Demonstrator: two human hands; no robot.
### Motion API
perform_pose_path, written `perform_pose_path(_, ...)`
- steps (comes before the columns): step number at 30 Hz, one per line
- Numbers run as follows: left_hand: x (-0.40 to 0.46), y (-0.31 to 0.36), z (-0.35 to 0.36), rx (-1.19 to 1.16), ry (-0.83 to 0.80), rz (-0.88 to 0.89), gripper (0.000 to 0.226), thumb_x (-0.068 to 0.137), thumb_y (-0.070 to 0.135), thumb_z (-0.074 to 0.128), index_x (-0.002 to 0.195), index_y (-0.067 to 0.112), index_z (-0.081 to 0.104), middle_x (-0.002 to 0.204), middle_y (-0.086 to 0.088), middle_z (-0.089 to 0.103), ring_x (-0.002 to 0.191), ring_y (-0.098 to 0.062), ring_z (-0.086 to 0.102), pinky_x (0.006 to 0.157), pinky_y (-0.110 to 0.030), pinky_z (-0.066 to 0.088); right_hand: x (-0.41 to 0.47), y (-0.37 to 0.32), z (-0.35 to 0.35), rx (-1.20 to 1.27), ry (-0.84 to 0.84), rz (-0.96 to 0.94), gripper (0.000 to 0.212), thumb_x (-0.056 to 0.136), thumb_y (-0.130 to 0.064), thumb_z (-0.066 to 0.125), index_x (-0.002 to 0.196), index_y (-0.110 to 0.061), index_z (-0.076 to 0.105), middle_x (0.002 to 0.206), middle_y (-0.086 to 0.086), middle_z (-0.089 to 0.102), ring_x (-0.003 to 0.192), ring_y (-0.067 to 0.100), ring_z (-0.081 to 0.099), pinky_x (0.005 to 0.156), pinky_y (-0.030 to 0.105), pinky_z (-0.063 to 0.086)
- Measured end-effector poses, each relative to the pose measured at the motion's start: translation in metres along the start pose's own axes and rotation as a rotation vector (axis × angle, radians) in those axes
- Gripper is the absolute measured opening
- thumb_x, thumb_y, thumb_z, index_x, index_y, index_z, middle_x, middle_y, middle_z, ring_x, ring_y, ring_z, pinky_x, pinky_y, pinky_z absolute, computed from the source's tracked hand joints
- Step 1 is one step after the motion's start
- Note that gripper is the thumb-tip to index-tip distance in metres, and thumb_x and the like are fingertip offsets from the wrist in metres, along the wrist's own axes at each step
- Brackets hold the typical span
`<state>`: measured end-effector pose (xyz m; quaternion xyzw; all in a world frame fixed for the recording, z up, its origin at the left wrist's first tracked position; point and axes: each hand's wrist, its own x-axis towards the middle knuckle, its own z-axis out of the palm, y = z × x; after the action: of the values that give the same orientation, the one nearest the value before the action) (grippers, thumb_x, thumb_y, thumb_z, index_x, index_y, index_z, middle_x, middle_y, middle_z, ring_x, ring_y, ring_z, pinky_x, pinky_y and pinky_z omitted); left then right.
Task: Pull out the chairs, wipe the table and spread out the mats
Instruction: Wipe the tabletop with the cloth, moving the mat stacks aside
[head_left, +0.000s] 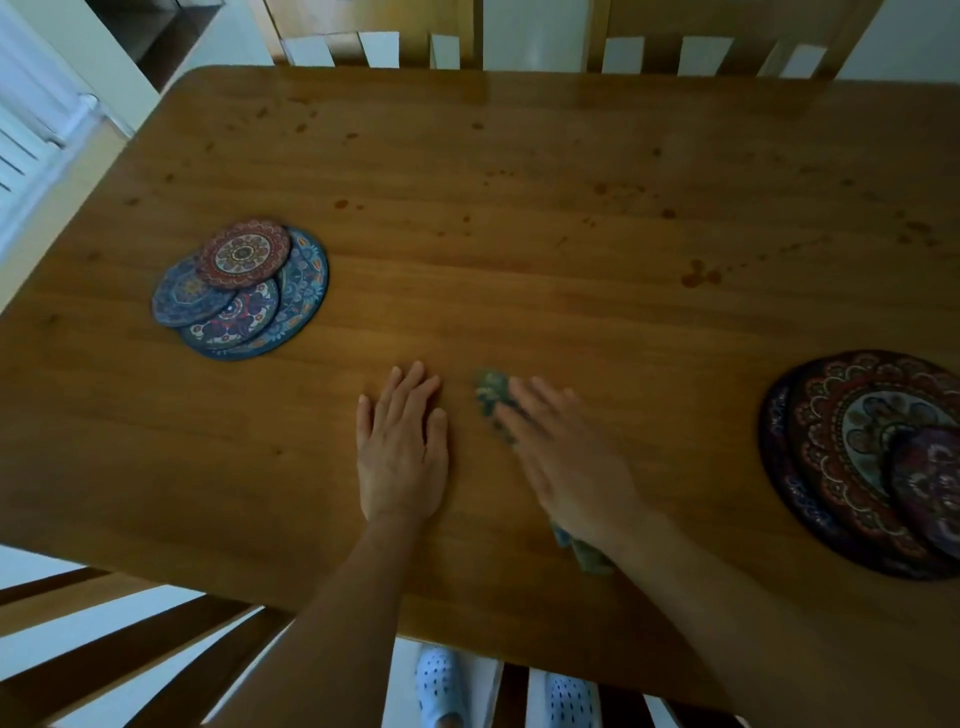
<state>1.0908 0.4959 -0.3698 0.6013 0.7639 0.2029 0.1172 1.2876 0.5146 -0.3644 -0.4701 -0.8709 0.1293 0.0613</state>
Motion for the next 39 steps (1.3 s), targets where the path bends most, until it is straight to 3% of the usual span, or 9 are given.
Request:
perform_pose_path(7, 0.0, 0.001, -0.002, 0.019, -0.048, 0.017, 0.052, 0.097, 0.046, 0.026, 0.143, 0.029, 0.044, 0.158, 0.014, 0.029, 0.149, -0.004, 0.007, 0.122, -0.037, -0.005, 0.017, 0.074, -0.032, 0.002, 0.175, 0.797, 0.049, 0.106, -0.027, 0.027, 0.151, -0.009, 0.03, 0.162, 0.011, 0.017, 0.148, 0.031, 0.009, 0.121, 0.042, 0.015)
perform_pose_path(9, 0.002, 0.0, -0.004, -0.007, -0.058, 0.001, 0.055, 0.096, 0.048, 0.023, 0.143, 0.03, 0.044, 0.158, 0.014, 0.028, 0.149, -0.003, 0.006, 0.122, -0.037, -0.006, 0.044, 0.041, -0.022, 0.015, 0.208, 0.785, 0.049, 0.106, -0.028, 0.027, 0.151, -0.009, 0.03, 0.162, 0.01, 0.017, 0.149, 0.03, 0.009, 0.121, 0.041, 0.014)
perform_pose_path(13, 0.002, 0.001, -0.011, -0.229, -0.049, -0.041, 0.065, 0.093, 0.056, 0.017, 0.145, 0.027, 0.043, 0.155, 0.014, 0.034, 0.146, 0.003, 0.011, 0.123, -0.038, 0.0, 0.087, -0.055, 0.01, 0.01, 0.098, 0.295, 0.048, 0.104, -0.023, 0.037, 0.151, -0.014, 0.032, 0.162, 0.007, 0.02, 0.149, 0.026, 0.011, 0.122, 0.039, 0.012)
perform_pose_path(16, 0.003, -0.012, -0.027, -0.583, -0.068, -0.159, 0.069, 0.091, 0.063, 0.027, 0.148, 0.025, 0.037, 0.151, 0.01, 0.04, 0.14, 0.001, 0.027, 0.121, -0.043, 0.02, 0.092, -0.087, 0.02, 0.0, -0.051, 0.105, 0.055, 0.103, -0.026, 0.038, 0.154, -0.018, 0.022, 0.164, 0.001, 0.01, 0.151, 0.022, 0.001, 0.122, 0.039, 0.004)
perform_pose_path(18, 0.007, -0.026, -0.037, -0.581, -0.073, -0.099, 0.067, 0.092, 0.061, 0.03, 0.146, 0.023, 0.038, 0.147, 0.008, 0.044, 0.135, -0.006, 0.037, 0.114, -0.043, 0.032, 0.082, -0.08, 0.018, -0.004, -0.029, 0.075, 0.05, 0.103, -0.029, 0.033, 0.152, -0.02, 0.032, 0.161, 0.0, 0.021, 0.15, 0.021, 0.012, 0.121, 0.04, 0.008)
perform_pose_path(24, 0.07, -0.047, -0.037, -0.223, -0.161, 0.109, 0.055, 0.099, 0.046, 0.03, 0.148, 0.022, 0.035, 0.16, 0.005, 0.027, 0.15, -0.012, 0.013, 0.123, -0.033, -0.001, 0.027, -0.022, 0.003, -0.064, 0.134, 0.543, 0.054, 0.102, -0.035, 0.019, 0.147, -0.014, 0.041, 0.157, 0.008, 0.032, 0.147, 0.026, 0.023, 0.118, 0.043, 0.022)
perform_pose_path(29, 0.086, -0.05, -0.025, 0.136, -0.218, 0.222, 0.062, 0.102, 0.051, 0.024, 0.155, 0.02, 0.018, 0.165, 0.004, 0.006, 0.151, -0.013, -0.008, 0.123, -0.038, -0.007, 0.016, 0.045, -0.021, -0.082, 0.209, 0.889, 0.053, 0.104, -0.026, 0.022, 0.145, 0.004, 0.038, 0.154, 0.026, 0.029, 0.143, 0.041, 0.026, 0.117, 0.047, 0.02)
perform_pose_path(35, 0.084, -0.048, -0.022, 0.193, -0.222, 0.219, 0.076, 0.094, 0.06, 0.001, 0.157, 0.02, 0.011, 0.165, 0.004, -0.002, 0.15, -0.011, -0.016, 0.123, -0.041, -0.006, 0.075, 0.119, -0.035, -0.17, 0.194, 1.24, 0.075, 0.099, -0.039, -0.003, 0.147, 0.009, 0.028, 0.155, 0.029, 0.025, 0.145, 0.043, 0.017, 0.119, 0.049, 0.007)
perform_pose_path(39, 0.083, -0.046, -0.025, 0.091, -0.191, 0.216, 0.075, 0.095, 0.062, 0.002, 0.156, 0.021, 0.018, 0.165, 0.006, 0.005, 0.15, -0.008, -0.011, 0.123, -0.039, -0.004, 0.169, 0.081, -0.033, -0.111, 0.178, 1.041, 0.067, 0.105, -0.042, 0.011, 0.152, 0.004, 0.012, 0.16, 0.024, 0.012, 0.149, 0.037, 0.008, 0.121, 0.046, 0.004)
